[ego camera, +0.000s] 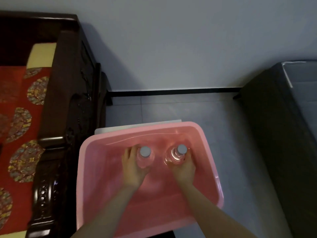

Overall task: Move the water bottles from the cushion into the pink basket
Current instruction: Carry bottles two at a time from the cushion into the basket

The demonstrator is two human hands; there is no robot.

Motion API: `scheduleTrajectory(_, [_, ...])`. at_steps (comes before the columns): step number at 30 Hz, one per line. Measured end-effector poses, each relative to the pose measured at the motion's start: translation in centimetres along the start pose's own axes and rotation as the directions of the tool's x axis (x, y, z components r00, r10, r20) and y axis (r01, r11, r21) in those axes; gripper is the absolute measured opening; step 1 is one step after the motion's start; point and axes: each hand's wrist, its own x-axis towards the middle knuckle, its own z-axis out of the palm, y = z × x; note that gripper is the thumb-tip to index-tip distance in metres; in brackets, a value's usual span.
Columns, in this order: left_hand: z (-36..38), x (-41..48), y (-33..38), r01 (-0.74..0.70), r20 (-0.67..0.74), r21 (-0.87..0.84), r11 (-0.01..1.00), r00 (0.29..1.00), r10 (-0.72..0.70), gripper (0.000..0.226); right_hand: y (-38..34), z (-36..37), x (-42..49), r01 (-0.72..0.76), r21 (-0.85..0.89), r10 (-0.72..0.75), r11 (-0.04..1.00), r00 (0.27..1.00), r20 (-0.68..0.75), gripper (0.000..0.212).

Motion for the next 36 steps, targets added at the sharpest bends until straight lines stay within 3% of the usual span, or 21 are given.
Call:
scheduleTrajectory(9, [3.2,1.4,-1.4,0.012,-0.05,-0.06,0.998,0.999,-0.015,0.063,0.7,2.4,2.4,0.056,0.063,-0.057,0.996,0.998,0.014,0.067])
scheduleTrajectory(14, [3.5,1.4,-0.9,0.003,-0.024,-0.061,0.998,1.0,-0.005,0.062,0.4,1.7,2.4,0.086,-0.026,-0.083,0.996,0.993,0.083,0.075])
scheduleTrajectory(17, [2.9,1.5,-0.1,0.007,0.024,-0.035,0.999,1.0,-0.006,0.071,-0.7,-0.2,1.8,0.178,-0.13,-0.159,0.975,0.976,0.146,0.084])
scheduleTrajectory(20, [1.3,1.6,0.7,-0.07,0.059,-0.017,0.997,0.996,0.071,0.074,-2.4,-2.7,1.1,0.362,-0.285,-0.334,0.887,0.932,0.143,0.071])
scheduleTrajectory(24, [-0.8,1.8,1.6,-0.162,0.12,-0.062,0.985,0.978,0.168,0.061,-4.6,-4.4,2.0,0.544,-0.432,-0.468,0.719,0.839,0.278,0.041])
scheduleTrajectory(28, [-1.1,2.2,1.8,-0.218,0.154,0.005,0.976,0.964,0.215,0.04,-5.9,-4.6,3.3,0.63,-0.488,-0.485,0.604,0.776,0.403,0.02])
scheduleTrajectory(36, [0.6,2.2,3.4,-0.238,0.159,-0.066,0.969,0.956,0.246,0.028,-6.8,-5.5,4.8,0.652,-0.523,-0.429,0.549,0.757,0.493,0.021])
